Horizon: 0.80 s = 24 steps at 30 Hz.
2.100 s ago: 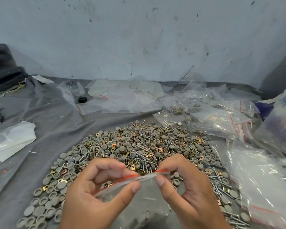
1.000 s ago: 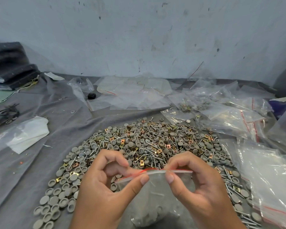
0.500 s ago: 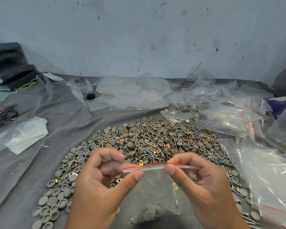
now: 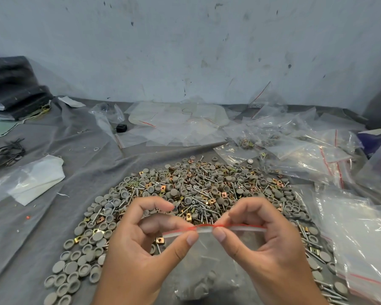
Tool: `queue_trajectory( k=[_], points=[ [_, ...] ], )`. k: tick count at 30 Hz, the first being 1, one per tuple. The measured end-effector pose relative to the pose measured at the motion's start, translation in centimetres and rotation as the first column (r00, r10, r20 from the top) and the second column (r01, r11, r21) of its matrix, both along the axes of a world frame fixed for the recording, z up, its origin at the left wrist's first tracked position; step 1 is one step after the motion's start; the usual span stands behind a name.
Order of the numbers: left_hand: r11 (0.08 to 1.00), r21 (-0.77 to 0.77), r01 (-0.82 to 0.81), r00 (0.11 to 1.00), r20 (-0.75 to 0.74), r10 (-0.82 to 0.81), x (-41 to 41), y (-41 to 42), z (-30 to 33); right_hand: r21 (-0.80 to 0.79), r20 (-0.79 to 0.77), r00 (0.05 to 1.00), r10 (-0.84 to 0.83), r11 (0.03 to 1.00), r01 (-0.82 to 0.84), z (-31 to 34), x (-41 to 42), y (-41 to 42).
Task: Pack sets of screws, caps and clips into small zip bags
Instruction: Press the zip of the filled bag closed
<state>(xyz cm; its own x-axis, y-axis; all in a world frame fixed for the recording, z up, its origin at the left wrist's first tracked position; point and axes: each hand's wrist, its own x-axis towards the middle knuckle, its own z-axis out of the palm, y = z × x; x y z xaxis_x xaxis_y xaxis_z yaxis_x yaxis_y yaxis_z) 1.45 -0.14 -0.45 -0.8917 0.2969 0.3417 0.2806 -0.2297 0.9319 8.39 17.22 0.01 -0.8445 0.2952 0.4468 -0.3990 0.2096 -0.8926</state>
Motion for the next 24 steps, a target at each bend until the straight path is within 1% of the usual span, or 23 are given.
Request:
queue_trajectory(
  k=[4,10,13,16,18,21,24],
  points=[
    [0.999,0.03,-0.041,0.999,0.018,0.041,0.0,0.0,0.2,0.02,0.007,1.0,0.008,1.0,-0.008,0.2,0.0,0.1],
    [0.994,-0.051,-0.097,0.995,0.035,0.099,-0.3,-0.8,0.2,0.082,0.089,0.996,-0.016,0.997,0.009,1.1,0.3,2.3],
    [0.995,-0.051,-0.091,0.994,0.057,0.094,-0.4,-0.8,0.4,-0.013,0.103,0.995,0.005,1.0,-0.004,1.3,0.3,2.8],
    [0.996,-0.012,-0.093,0.992,0.089,0.093,-0.2,-0.3,0.7,-0.116,0.106,0.994,0.031,0.993,-0.019,1.2,0.0,3.1],
    [0.999,-0.001,-0.052,0.992,0.114,0.052,-0.1,-0.2,1.0,-0.162,0.095,0.995,0.033,0.987,-0.018,1.3,-0.2,3.2],
    [0.999,-0.048,0.006,0.995,0.103,-0.002,0.1,-0.5,1.2,-0.176,0.097,0.995,0.038,0.984,-0.02,1.5,-0.2,3.2],
    [0.996,-0.09,-0.001,0.996,0.086,0.009,0.1,-0.7,1.3,-0.131,0.119,0.992,0.036,0.991,-0.02,1.4,0.0,3.4]
  ],
)
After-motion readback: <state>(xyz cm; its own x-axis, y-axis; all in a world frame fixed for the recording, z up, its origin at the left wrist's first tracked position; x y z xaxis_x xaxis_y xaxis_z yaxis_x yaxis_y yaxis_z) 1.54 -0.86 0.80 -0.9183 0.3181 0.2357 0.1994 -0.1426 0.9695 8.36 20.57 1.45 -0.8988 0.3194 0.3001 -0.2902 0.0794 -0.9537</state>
